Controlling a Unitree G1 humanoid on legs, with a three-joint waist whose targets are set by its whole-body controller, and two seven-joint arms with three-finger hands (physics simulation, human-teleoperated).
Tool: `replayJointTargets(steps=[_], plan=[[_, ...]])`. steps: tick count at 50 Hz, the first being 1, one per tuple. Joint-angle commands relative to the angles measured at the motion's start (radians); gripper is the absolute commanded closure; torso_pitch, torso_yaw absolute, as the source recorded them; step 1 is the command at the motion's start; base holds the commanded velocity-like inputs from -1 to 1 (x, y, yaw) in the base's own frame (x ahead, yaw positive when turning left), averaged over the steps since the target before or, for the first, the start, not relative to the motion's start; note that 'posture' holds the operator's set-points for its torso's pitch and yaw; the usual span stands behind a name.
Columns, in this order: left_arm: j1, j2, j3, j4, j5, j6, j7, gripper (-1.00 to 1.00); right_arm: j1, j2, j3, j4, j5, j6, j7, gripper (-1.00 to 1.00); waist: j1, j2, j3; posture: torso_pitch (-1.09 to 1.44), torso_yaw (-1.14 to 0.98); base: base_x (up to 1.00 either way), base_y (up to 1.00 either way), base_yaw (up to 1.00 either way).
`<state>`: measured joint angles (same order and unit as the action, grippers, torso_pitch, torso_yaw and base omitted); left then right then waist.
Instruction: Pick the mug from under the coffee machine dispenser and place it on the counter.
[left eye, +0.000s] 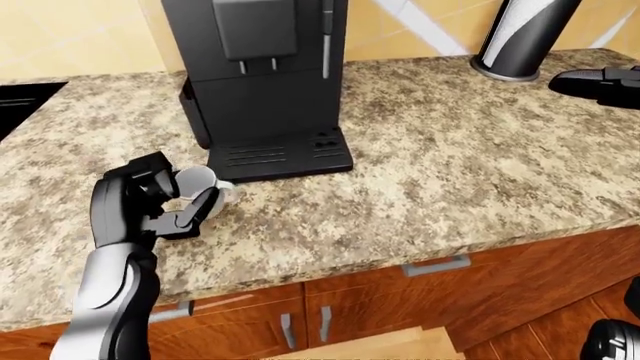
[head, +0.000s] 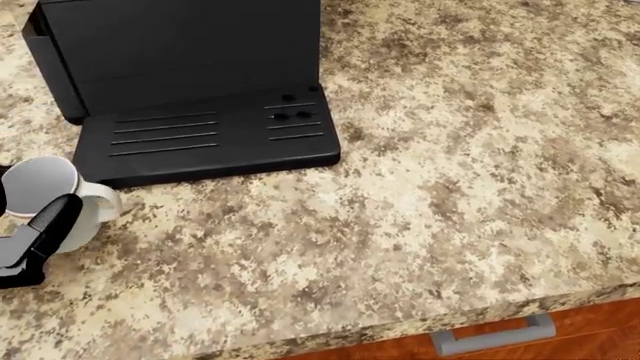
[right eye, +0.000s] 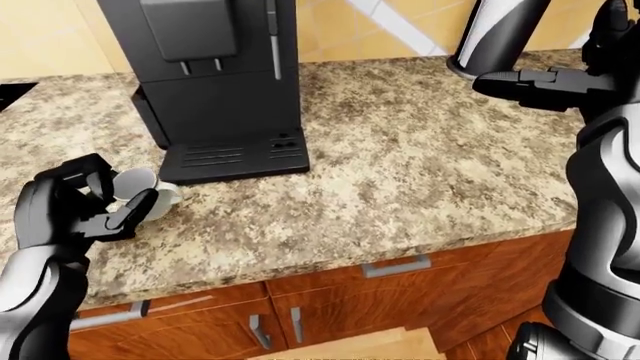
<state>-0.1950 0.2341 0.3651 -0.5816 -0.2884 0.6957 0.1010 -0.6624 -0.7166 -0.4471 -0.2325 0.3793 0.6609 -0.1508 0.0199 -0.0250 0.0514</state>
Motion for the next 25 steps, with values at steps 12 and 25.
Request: replayJointTargets(steps=[12, 25], plan=[[0.056, -0.018, 0.025, 0.071, 0.057, -0.221, -0.105, 1.00, -0.022, -0.017, -0.014, -0.024, -0.007, -0.031, 0.002, -1.00, 0.002, -0.004, -0.024, 0.00, 0.00, 0.00, 0.00, 0.00], [0.088, -0.026, 0.032, 0.094, 0.072, -0.235, -0.142, 1.00, -0.019, -0.015, -0.015, -0.033, -0.007, -0.026, 0.000, -1.00, 0.001, 0.000, -0.026, 0.00, 0.00, 0.00, 0.00, 0.00]])
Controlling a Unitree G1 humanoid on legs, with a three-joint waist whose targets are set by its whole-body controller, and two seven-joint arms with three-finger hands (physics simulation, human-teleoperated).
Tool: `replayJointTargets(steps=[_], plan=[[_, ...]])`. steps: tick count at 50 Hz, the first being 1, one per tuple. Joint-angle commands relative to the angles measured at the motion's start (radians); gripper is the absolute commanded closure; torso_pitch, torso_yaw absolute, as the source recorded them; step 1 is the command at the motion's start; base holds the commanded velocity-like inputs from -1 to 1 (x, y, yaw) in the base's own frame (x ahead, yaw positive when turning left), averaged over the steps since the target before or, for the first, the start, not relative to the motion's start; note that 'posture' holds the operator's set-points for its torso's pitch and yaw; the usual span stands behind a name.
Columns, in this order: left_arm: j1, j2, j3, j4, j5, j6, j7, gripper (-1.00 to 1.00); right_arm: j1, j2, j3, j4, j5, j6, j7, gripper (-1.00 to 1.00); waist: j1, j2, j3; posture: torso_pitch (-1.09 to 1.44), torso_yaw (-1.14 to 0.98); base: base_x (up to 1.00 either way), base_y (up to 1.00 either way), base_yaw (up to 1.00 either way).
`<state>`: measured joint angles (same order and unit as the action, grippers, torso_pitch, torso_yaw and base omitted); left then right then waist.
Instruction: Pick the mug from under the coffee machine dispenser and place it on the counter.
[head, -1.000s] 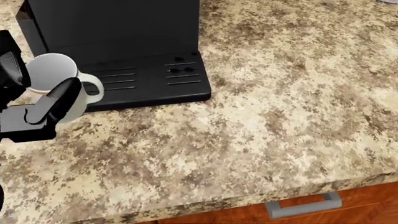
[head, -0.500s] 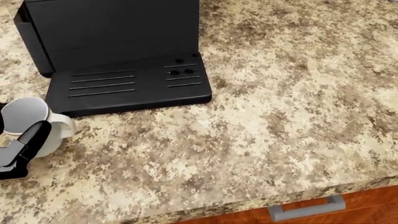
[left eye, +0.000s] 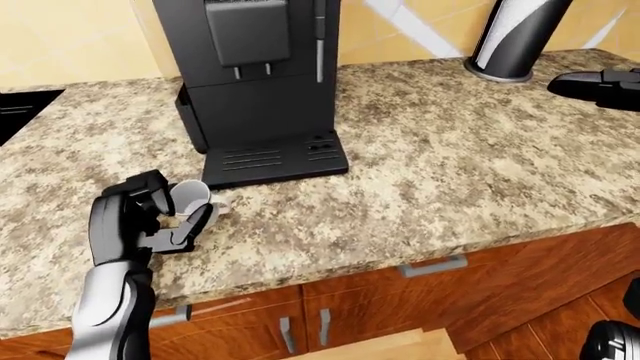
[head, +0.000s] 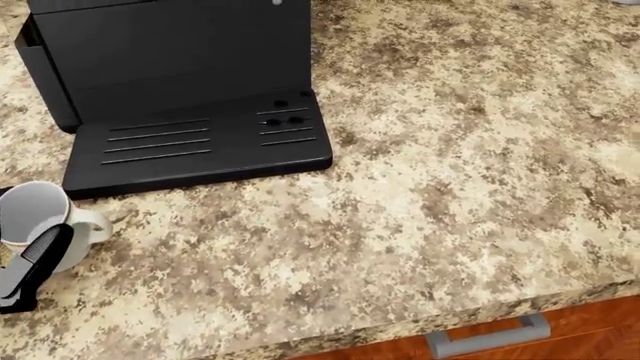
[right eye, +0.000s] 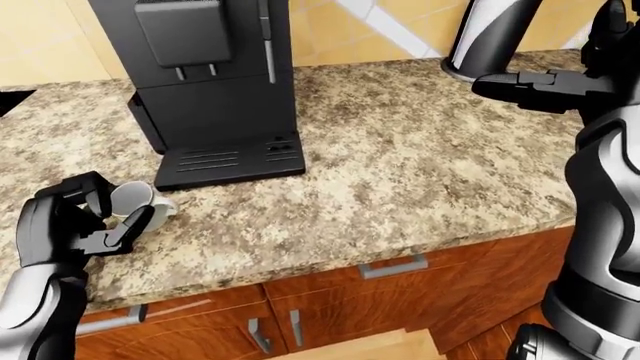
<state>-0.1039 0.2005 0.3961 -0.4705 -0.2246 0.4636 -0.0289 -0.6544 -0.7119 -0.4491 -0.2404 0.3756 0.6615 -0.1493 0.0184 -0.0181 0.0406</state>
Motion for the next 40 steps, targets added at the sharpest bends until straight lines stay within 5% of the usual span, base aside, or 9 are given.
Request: replayJointTargets(steps=[1, 8, 15, 17, 21, 33, 40], plan=[[-0.002, 0.007, 0.001, -0.018, 0.009, -0.002, -0.015, 0.96, -0.027, -0.020, -0.013, -0.025, -0.003, -0.026, -0.001, -1.00, 0.002, -0.006, -0.016, 0.00, 0.00, 0.00, 0.00, 0.00], [0.002, 0.007, 0.010, -0.012, 0.012, -0.001, -0.029, 0.23, -0.028, -0.022, -0.015, -0.024, -0.002, -0.025, -0.001, -1.00, 0.001, -0.004, -0.016, 0.00, 0.00, 0.00, 0.00, 0.00], [0.001, 0.010, 0.017, -0.014, 0.015, 0.002, -0.033, -0.22, -0.026, -0.022, -0.015, -0.026, -0.002, -0.025, 0.000, -1.00, 0.001, -0.005, -0.015, 0.00, 0.00, 0.00, 0.00, 0.00], [-0.003, 0.013, 0.019, -0.020, 0.015, 0.011, -0.032, -0.59, -0.027, -0.022, -0.015, -0.026, -0.002, -0.025, 0.000, -1.00, 0.000, -0.005, -0.012, 0.00, 0.00, 0.00, 0.00, 0.00], [-0.007, 0.017, 0.024, -0.018, 0.013, 0.012, -0.033, -1.00, -0.024, -0.021, -0.016, -0.026, -0.002, -0.026, 0.000, -1.00, 0.004, -0.005, -0.009, 0.00, 0.00, 0.00, 0.00, 0.00], [-0.029, 0.048, 0.053, -0.022, -0.001, 0.024, -0.037, -1.00, -0.025, -0.024, -0.017, -0.024, -0.001, -0.027, 0.001, -1.00, -0.005, -0.002, -0.011, 0.00, 0.00, 0.00, 0.00, 0.00], [-0.101, 0.131, 0.120, -0.090, -0.061, 0.137, -0.020, -1.00, -0.028, -0.026, -0.016, -0.023, 0.000, -0.024, 0.000, -1.00, -0.009, 0.002, -0.012, 0.00, 0.00, 0.00, 0.00, 0.00]])
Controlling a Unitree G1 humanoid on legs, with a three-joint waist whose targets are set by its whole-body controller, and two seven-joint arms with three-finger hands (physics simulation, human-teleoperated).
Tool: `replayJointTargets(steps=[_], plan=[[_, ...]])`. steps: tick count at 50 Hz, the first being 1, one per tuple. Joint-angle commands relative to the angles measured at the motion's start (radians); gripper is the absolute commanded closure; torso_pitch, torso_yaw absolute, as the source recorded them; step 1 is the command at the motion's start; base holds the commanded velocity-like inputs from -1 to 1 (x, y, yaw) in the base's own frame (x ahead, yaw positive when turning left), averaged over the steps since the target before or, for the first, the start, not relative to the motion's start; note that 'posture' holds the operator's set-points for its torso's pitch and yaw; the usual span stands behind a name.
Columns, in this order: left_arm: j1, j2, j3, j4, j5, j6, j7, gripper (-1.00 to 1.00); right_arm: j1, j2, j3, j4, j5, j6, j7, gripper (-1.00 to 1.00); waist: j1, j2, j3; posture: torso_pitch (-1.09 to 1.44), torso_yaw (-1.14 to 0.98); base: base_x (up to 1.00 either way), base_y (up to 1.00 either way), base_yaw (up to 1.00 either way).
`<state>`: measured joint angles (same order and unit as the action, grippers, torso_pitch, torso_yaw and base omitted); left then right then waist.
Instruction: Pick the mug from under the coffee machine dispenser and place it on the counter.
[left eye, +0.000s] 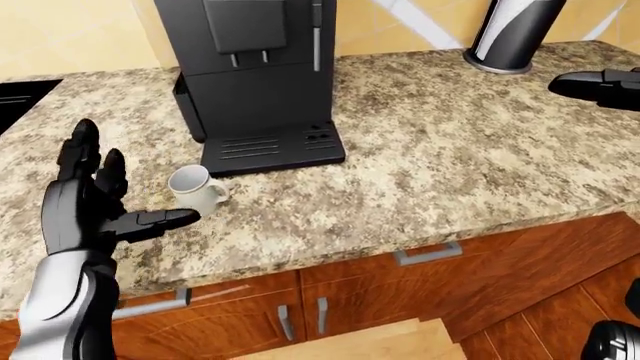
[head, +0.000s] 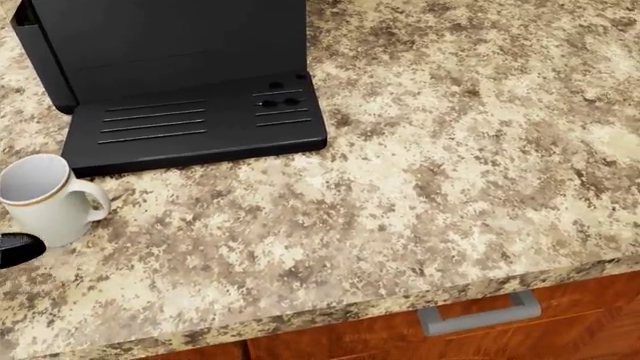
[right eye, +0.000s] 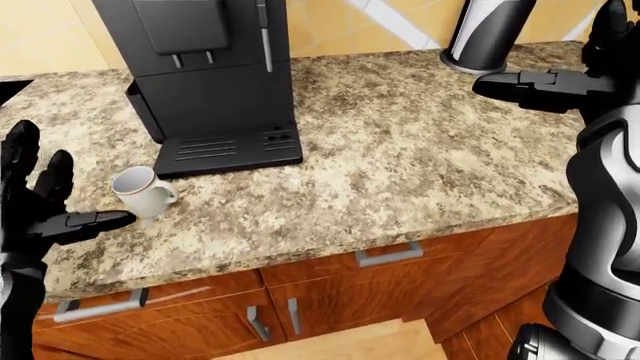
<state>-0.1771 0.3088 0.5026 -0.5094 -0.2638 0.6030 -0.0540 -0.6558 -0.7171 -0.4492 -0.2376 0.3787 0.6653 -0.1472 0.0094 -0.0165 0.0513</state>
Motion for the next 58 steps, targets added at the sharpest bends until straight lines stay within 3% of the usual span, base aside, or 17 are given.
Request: replayJointTargets(steps=[1, 6, 13, 16, 28, 37, 58], plan=[[-0.032, 0.031, 0.018, -0.060, -0.028, 0.007, 0.007, -1.00, -0.027, -0.021, -0.015, -0.027, -0.003, -0.027, -0.002, -1.00, -0.001, 0.001, -0.022, 0.00, 0.00, 0.00, 0.00, 0.00], [-0.088, 0.105, 0.068, -0.136, -0.098, 0.125, 0.023, -1.00, -0.029, -0.022, -0.015, -0.025, -0.003, -0.027, -0.002, -1.00, -0.001, 0.006, -0.023, 0.00, 0.00, 0.00, 0.00, 0.00], [-0.120, 0.176, 0.123, -0.177, -0.164, 0.191, 0.025, -1.00, -0.028, -0.024, -0.016, -0.023, -0.004, -0.029, -0.002, -1.00, -0.001, 0.014, -0.022, 0.00, 0.00, 0.00, 0.00, 0.00], [-0.185, 0.257, 0.171, -0.177, -0.218, 0.235, 0.048, -1.00, -0.028, -0.024, -0.016, -0.023, -0.004, -0.030, -0.002, -1.00, -0.003, 0.017, -0.021, 0.00, 0.00, 0.00, 0.00, 0.00], [-0.273, 0.514, 0.257, -0.114, -0.383, 0.225, 0.120, -1.00, -0.028, -0.024, -0.016, -0.024, -0.006, -0.028, -0.003, -1.00, -0.006, 0.027, -0.011, 0.00, 0.00, 0.00, 0.00, 0.00], [-0.279, 0.652, 0.277, -0.058, -0.468, 0.171, 0.166, -1.00, -0.030, -0.027, -0.017, -0.021, -0.005, -0.028, -0.002, -1.00, -0.008, 0.034, -0.001, 0.00, 0.00, 0.00, 0.00, 0.00], [-0.277, 0.898, 0.320, 0.047, -0.621, 0.055, 0.225, -1.00, -0.045, -0.043, -0.017, -0.014, 0.004, -0.025, -0.006, -1.00, -0.012, 0.043, 0.010, 0.00, 0.00, 0.00, 0.00, 0.00]])
